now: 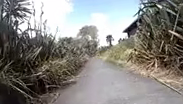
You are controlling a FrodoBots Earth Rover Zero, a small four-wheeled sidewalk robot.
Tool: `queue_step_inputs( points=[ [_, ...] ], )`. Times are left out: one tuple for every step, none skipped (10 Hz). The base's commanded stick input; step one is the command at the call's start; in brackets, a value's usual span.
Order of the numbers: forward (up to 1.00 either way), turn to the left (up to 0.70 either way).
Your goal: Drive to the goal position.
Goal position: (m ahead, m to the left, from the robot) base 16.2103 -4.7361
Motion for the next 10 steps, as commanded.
queue_step_inputs(
  points=[
    [0.5, 0.0],
    [0.5, 0.0],
    [0.5, 0.0],
    [0.5, 0.0],
    [0.5, 0.0],
    [0.5, 0.02],
    [0.5, 0.03],
    [0.5, 0.04],
    [0.5, 0.04],
    [0.5, 0.04]
  ],
)
